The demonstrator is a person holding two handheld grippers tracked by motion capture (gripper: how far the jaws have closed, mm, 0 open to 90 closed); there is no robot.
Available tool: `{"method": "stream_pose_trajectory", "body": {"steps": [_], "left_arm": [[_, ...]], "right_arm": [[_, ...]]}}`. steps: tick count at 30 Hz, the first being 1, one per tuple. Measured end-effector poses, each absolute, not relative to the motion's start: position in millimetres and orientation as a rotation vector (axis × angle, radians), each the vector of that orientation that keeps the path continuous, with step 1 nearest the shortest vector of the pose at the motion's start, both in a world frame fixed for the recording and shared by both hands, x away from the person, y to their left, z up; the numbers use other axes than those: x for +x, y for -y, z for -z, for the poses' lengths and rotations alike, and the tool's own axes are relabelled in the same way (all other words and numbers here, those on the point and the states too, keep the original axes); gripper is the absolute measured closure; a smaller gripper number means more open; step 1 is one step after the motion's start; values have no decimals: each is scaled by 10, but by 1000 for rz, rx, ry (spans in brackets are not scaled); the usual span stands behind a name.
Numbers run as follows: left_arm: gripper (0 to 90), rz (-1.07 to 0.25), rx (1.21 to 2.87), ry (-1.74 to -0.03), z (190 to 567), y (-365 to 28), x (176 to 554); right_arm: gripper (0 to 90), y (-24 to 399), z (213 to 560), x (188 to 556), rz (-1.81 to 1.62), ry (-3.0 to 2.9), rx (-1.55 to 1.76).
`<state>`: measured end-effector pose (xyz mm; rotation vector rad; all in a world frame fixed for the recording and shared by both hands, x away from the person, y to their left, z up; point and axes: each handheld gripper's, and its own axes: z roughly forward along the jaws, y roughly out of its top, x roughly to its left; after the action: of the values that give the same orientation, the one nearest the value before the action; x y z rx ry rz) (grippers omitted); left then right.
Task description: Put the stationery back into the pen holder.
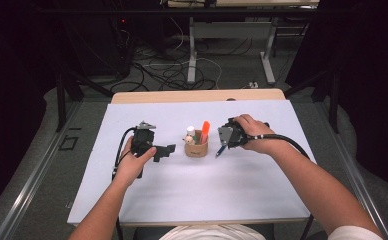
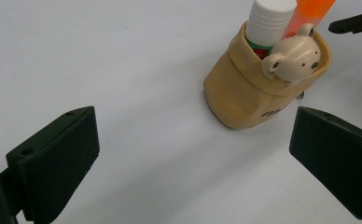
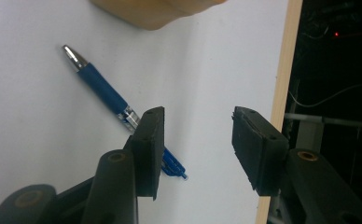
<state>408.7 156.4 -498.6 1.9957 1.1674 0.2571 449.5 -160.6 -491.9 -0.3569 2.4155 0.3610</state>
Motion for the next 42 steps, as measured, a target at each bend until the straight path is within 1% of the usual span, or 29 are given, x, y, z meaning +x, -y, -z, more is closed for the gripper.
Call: {"method": "stream_pose_trajectory", "body": {"steps": [16, 27, 35, 42], "left_arm": [[14, -261, 1998, -1165, 4989, -1564, 4088], [14, -260, 2000, -1166, 4991, -1561, 4087], [14, -261, 2003, -1166, 4992, -1558, 4088], [14, -262, 2001, -1163, 4990, -1564, 4089]], "right_arm": [[567, 1528, 4999, 4404, -295, -2354, -647], [579, 1496, 5047, 4375, -269, -2354, -724], [612, 1487, 5101, 4372, -263, -2388, -734], [614, 1469, 5152, 4369, -231, -2424, -748]]}}
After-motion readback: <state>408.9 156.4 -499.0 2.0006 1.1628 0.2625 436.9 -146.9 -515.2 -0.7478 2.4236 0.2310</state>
